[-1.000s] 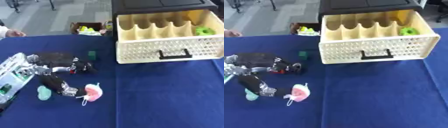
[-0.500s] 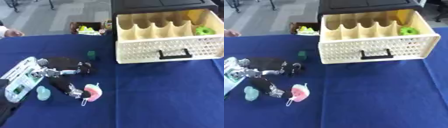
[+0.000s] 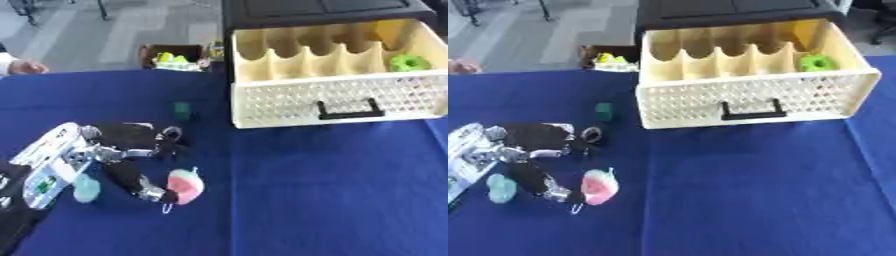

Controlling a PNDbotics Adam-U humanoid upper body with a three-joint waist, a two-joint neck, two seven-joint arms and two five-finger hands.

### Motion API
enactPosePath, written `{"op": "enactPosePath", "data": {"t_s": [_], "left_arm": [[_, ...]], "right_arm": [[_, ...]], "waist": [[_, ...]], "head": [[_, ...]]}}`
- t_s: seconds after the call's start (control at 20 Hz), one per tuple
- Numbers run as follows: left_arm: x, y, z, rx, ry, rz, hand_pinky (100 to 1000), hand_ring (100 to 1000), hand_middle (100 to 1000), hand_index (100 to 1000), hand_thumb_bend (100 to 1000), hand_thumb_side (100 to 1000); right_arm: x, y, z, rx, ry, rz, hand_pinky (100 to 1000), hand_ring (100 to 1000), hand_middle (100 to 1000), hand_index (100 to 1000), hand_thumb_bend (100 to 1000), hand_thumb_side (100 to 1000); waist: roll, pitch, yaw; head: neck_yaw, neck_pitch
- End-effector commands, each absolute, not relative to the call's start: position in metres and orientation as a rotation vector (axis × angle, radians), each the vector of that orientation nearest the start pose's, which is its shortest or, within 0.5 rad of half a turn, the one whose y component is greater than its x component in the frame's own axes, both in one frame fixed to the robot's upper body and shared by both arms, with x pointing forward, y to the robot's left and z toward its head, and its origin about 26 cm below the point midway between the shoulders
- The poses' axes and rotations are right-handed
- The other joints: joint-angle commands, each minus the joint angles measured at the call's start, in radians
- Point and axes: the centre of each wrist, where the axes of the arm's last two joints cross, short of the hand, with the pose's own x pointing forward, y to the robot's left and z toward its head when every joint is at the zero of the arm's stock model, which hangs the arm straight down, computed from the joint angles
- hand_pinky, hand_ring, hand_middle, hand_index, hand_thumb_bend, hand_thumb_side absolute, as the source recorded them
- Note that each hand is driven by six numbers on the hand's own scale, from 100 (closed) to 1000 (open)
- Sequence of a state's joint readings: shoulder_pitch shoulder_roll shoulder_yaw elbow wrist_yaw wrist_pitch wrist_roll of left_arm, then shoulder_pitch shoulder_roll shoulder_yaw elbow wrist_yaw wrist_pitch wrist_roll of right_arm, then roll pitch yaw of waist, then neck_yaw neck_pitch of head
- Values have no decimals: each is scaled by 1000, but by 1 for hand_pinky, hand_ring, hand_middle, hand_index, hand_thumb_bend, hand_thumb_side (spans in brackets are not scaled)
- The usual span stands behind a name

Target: Pick up objects from table and place into drawer.

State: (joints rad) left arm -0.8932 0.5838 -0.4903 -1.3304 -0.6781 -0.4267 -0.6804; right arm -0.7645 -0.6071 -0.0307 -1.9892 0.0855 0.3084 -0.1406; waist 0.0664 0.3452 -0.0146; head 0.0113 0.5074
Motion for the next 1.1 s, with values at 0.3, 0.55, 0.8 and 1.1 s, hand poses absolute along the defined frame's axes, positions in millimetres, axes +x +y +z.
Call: {"op": "enactPosePath", "data": {"t_s": [0.3,0.55,0.8,1.1], "left_arm": [[427,206,230,-635,1573,3006,529,664,793,1000,494,1000],[429,204,224,-673,1567,3009,517,641,759,1000,514,1000],[431,204,217,-708,1519,3008,504,630,749,1000,552,1000],[432,205,209,-736,1466,2997,392,550,697,995,497,1000]], "right_arm": [[293,-261,369,-637,-2473,350,651,462,397,774,100,1000],[293,-262,369,-633,-2471,351,650,461,395,764,100,1000],[293,-261,369,-632,-2475,355,650,461,397,761,100,1000],[293,-262,370,-623,-2484,341,652,461,397,759,100,1000]], "waist": [[-5,-19,-2],[-6,-18,-3],[-6,-17,-4],[-7,-16,-5]], "head": [[7,-12],[9,-11],[9,-9],[11,-7]]}}
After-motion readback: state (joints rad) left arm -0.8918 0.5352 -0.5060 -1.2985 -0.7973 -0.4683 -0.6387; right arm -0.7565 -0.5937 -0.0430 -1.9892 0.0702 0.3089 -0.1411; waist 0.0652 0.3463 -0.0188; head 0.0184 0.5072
